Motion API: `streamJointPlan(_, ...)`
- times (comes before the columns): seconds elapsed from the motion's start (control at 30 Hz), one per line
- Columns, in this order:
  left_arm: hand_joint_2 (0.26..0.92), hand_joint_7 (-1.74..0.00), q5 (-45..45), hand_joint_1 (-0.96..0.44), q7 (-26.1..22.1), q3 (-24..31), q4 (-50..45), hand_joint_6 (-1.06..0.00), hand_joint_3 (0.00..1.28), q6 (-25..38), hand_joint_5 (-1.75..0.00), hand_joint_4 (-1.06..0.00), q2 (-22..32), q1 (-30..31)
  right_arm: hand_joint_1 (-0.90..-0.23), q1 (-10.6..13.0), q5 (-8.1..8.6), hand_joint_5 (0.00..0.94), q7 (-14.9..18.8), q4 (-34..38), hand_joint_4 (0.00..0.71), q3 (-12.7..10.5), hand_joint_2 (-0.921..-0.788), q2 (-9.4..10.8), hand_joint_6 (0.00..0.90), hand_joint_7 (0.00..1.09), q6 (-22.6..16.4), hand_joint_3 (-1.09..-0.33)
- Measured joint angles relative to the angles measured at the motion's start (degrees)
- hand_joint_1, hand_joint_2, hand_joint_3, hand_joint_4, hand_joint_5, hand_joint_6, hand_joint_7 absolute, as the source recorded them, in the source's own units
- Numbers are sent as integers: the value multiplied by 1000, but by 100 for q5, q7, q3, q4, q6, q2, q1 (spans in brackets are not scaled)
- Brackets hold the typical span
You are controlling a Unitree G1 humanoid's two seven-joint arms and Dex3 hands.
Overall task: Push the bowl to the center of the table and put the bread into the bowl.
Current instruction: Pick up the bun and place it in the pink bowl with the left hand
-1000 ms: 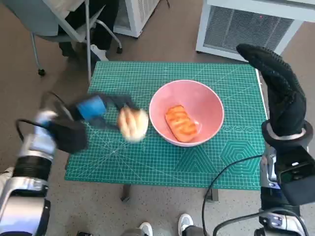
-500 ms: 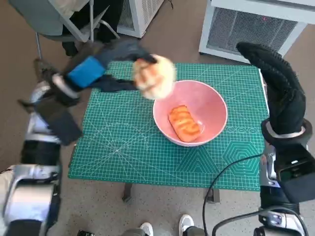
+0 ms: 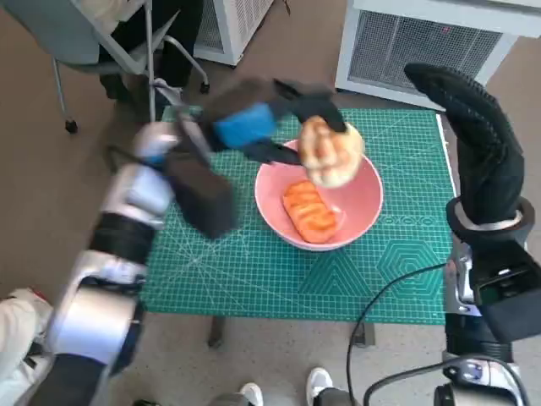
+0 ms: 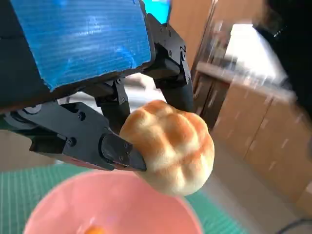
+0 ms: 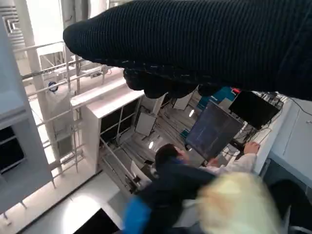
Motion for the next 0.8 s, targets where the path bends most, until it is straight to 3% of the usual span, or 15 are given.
streamJointPlan(0.03,921,-1328,80,0,50,-74,123,-473,203,48,-1324,-531,-58,-45,-584,0,0,1,-2,0,272,-1,-921,2,-1,640,1,-804)
streamJointPlan(0.07,896,-1117,173,-19,71,-155,241,-358,208,124,-1059,-421,-118,-81,-584,-2,0,2,-4,1,273,-1,-921,6,-1,641,1,-804)
streamJointPlan(0.1,891,-1014,240,-26,77,-212,326,-332,200,185,-925,-403,-161,-111,-584,-2,0,2,-5,1,273,-1,-921,10,-1,641,1,-804)
streamJointPlan(0.17,897,-704,378,-50,46,-368,513,-248,138,381,-438,-336,-257,-159,-583,-2,0,2,-9,0,273,-1,-921,17,-1,643,5,-804)
streamJointPlan(0.2,898,-612,453,-66,3,-435,587,-215,110,481,-280,-280,-295,-172,-583,-2,0,2,-12,-2,273,-1,-921,20,-1,643,8,-804)
streamJointPlan(0.27,898,-530,546,-103,-112,-562,670,-186,83,653,-144,-219,-345,-177,-583,-2,0,1,-15,-8,272,-2,-921,28,-1,643,11,-804)
streamJointPlan(0.53,914,-414,664,-275,-467,-720,715,-177,34,1050,-8,-148,-398,-172,-584,-1,-1,0,-43,-66,267,-6,-921,53,-1,643,41,-804)
streamJointPlan(0.8,921,-401,-406,-392,-558,81,745,-183,53,276,-7,-158,-428,83,-584,4,-8,0,-102,-185,267,-28,-921,58,-1,643,59,-803)
